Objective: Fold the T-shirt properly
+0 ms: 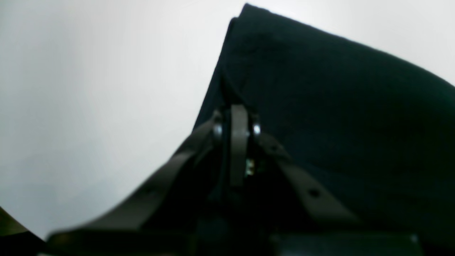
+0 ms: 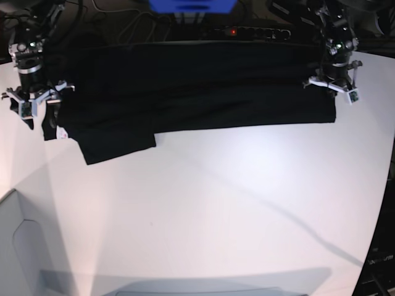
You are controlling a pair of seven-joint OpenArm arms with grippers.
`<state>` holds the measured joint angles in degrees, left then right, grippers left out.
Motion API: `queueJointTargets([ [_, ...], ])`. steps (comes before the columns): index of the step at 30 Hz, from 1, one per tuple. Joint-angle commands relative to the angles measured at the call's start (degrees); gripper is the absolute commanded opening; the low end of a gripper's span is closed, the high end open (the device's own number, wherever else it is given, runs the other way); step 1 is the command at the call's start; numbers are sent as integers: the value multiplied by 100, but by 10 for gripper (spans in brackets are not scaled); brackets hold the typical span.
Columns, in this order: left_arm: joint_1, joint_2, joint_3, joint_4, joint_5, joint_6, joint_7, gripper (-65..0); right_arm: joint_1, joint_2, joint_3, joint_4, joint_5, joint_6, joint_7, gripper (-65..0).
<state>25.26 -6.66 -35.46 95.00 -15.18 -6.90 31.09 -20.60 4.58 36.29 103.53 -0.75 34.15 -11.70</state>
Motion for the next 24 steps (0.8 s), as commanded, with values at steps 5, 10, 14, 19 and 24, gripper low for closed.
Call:
queueJointTargets([
  [5, 37, -51, -19, 113, 1, 35, -116, -650, 658, 4, -232, 289, 80, 27, -689, -273],
  [10, 37, -42, -19, 113, 1, 35, -116, -650, 1528, 179, -944, -159, 80, 27, -1832, -265],
  [14, 37, -42, -19, 139, 1, 35, -107, -650, 2100, 329, -1541, -959, 80, 27, -2324, -265],
  [19, 37, -42, -19, 139, 1, 35, -107, -650, 2653, 382, -1744, -2155, 71, 9, -2447, -265],
  [24, 37, -42, -19, 139, 1, 35, -107, -650, 2741, 478, -1779, -2673, 71, 0, -2438, -269],
])
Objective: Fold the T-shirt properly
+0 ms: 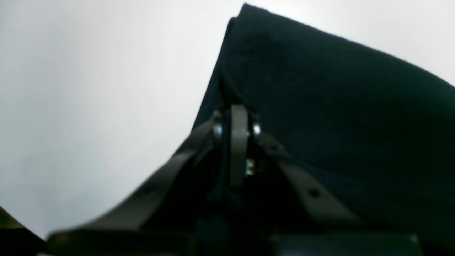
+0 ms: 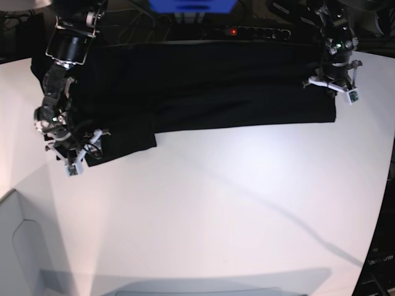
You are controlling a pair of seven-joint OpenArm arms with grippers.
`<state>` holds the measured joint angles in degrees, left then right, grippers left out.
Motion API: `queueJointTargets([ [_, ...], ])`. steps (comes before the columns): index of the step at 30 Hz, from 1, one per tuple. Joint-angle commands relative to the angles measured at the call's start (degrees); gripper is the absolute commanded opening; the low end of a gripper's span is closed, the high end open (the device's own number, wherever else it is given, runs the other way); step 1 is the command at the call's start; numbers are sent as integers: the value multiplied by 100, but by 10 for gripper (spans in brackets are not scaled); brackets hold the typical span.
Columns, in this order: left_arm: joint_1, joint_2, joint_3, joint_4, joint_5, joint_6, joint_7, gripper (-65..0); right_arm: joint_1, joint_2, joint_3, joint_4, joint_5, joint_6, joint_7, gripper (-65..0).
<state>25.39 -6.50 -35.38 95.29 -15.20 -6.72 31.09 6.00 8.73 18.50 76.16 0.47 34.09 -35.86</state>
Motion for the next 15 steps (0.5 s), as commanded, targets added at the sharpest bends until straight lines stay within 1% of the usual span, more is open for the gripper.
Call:
queueJointTargets([
  [1, 24, -57, -27, 120, 4, 17, -107, -650, 81, 45, 0, 45, -51, 7, -23, -271],
  [2, 24, -57, -27, 120, 4, 17, -107, -650, 73, 45, 0, 45, -51, 7, -23, -276],
  [3, 24, -57, -27, 120, 4, 17, -107, -650, 73, 37, 0, 45, -43, 7, -23, -295],
  [4, 24, -57, -27, 120, 4, 17, -107, -650, 73, 37, 0, 45, -43, 7, -23, -335],
  [5, 24, -57, -27, 120, 4, 17, -107, -650, 64, 37, 9, 45, -43, 16, -23, -388],
  [8, 24, -57, -27, 111, 4, 17, -107, -650, 46, 28, 36, 72, -34, 24, -23, -615],
  [9, 24, -57, -27, 102, 4, 17, -107, -650, 37, 28, 36, 116, -34, 24, -23, -650],
  [11, 24, -57, -27, 76, 4, 17, -107, -650, -68, 19, 44, 424, -25, 24, -50, -650],
  [13, 24, -57, -27, 76, 4, 17, -107, -650, -332, 2, 44, 977, -16, 24, -41, -650],
  [15, 24, -57, -27, 76, 4, 17, -107, -650, -560, -122, 44, 1593, -16, 24, -76, -650],
])
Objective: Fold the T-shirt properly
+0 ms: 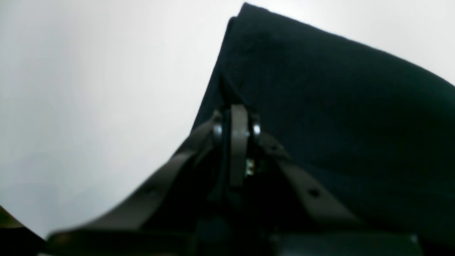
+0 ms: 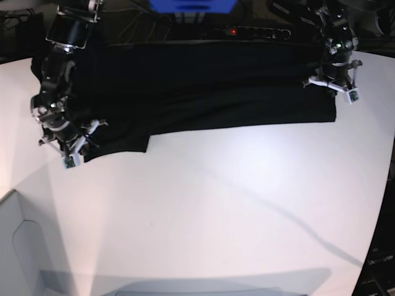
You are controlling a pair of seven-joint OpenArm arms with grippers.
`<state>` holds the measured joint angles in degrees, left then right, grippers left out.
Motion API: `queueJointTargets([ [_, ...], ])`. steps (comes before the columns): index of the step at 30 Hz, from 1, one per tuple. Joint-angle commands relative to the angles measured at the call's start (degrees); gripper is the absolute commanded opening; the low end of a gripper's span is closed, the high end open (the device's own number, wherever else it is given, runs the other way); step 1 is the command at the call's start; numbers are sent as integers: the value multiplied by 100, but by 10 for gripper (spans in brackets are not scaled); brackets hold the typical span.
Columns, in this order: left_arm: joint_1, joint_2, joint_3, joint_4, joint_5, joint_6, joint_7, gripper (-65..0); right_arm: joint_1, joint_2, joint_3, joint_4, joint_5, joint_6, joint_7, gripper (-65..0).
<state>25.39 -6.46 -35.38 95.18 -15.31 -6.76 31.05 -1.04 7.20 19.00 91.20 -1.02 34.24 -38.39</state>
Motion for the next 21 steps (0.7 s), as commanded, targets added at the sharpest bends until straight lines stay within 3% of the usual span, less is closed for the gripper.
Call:
queueJointTargets([
  [1, 24, -62, -27, 87, 15, 22, -103, -650, -15, -12, -6, 449, 132, 9, 178, -650],
  [8, 24, -115, -27, 113, 15, 22, -103, -650, -1228, -329, 126, 2322, 132, 9, 178, -650],
  [14, 24, -115, -27, 122, 15, 22, -103, -650, -1914, -733, 812, 2515, 132, 27, 230, -650],
  [18, 6, -115, -27, 131, 23, 22, -103, -650, -2292, -874, 1049, 2524, 132, 576, 230, -650],
  [21, -11, -123, -27, 140, 50, 22, -103, -650, -2476, -1103, 1409, 2524, 132, 576, 230, -650],
])
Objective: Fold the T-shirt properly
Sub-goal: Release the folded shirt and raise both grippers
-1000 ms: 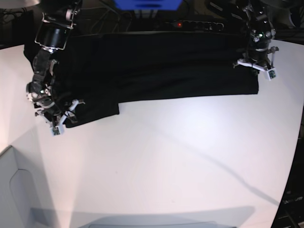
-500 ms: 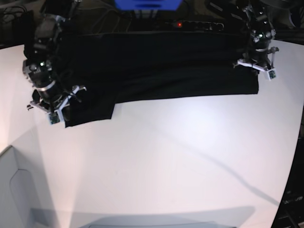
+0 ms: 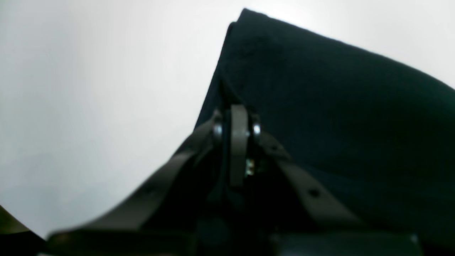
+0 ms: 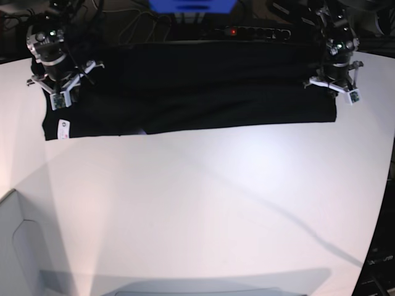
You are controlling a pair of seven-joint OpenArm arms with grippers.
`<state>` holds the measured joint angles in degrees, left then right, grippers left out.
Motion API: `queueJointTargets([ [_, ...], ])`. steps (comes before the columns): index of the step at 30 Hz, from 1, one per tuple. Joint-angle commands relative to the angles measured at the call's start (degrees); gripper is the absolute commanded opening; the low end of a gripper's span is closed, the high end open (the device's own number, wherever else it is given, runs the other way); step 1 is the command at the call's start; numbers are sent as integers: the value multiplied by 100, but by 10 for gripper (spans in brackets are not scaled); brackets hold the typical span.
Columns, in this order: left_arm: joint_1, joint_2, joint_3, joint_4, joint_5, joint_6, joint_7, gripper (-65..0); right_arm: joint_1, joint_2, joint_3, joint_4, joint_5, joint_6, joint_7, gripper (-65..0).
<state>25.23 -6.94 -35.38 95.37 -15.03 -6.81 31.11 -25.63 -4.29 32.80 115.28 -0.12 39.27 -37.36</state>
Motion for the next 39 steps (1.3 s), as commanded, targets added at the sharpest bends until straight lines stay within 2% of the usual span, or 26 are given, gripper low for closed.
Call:
queueJointTargets([
  [1, 4, -93, -27, 120, 21, 26, -109, -650, -61, -41, 180, 116, 43, 73, 128, -650],
  [4, 4, -234, -27, 120, -14, 26, -109, -650, -167, -173, 567, 116, 43, 73, 128, -650],
  [8, 13, -277, -45, 129, -14, 26, -109, -650, -378, -173, 778, 116, 43, 73, 128, -650],
  [16, 39, -383, -27, 129, -14, 26, -109, -650, -545, -182, 760, 98, 43, 73, 128, -650],
  [24, 48, -374, -54, 129, -14, 26, -109, -650, -316, -182, 778, 72, 25, 73, 84, -650],
  [27, 136, -365, -36, 129, -14, 26, -109, -650, -299, -164, 786, 63, 16, 73, 84, -594],
  [33, 162, -339, -36, 129, -14, 26, -109, -650, -228, -155, 971, 36, 8, 73, 84, -419],
  [36, 162, -339, -36, 129, -14, 26, -109, -650, 97, -173, 1507, -148, 8, 73, 75, -377],
  [39, 162, -339, -36, 129, -14, 26, -109, -650, 308, -173, 1947, -175, 16, 73, 75, -372],
])
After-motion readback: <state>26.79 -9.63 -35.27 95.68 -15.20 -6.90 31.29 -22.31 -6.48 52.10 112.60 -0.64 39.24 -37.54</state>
